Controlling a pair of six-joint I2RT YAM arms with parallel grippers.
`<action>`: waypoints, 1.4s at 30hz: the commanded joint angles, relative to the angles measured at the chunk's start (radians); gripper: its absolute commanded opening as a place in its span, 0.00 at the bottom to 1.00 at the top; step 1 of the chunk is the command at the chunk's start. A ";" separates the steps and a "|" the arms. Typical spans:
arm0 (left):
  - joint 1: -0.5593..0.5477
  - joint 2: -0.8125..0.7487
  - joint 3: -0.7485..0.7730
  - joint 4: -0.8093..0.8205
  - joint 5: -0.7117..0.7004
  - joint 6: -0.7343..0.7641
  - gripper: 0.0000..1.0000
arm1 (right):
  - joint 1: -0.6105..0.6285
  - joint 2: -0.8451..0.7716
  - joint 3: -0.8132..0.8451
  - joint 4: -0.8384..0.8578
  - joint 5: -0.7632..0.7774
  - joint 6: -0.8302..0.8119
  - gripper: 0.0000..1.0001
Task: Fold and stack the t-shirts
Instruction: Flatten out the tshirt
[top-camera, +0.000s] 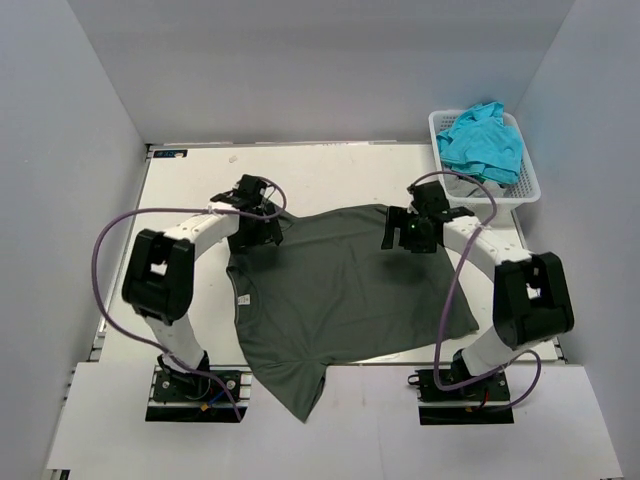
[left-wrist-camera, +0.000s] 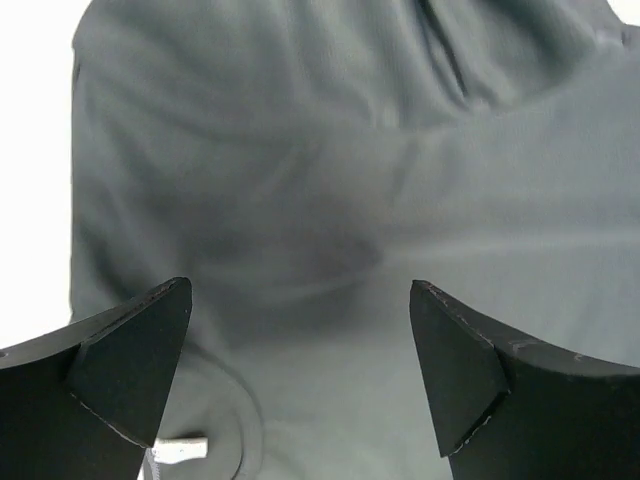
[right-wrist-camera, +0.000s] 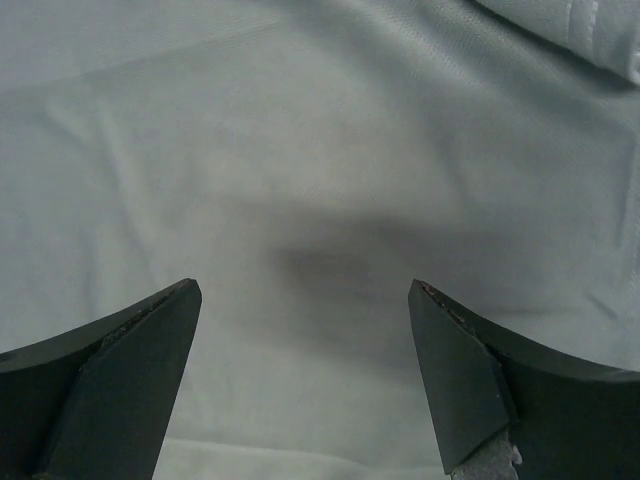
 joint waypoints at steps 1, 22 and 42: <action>0.007 0.089 0.093 0.006 -0.044 -0.023 1.00 | 0.000 0.091 0.049 0.064 0.026 0.015 0.90; 0.161 0.562 0.602 0.006 -0.131 0.239 1.00 | -0.135 0.968 1.241 -0.131 0.022 0.055 0.90; 0.170 0.235 0.839 -0.401 -0.130 0.079 1.00 | -0.096 0.455 0.865 -0.149 0.033 -0.016 0.90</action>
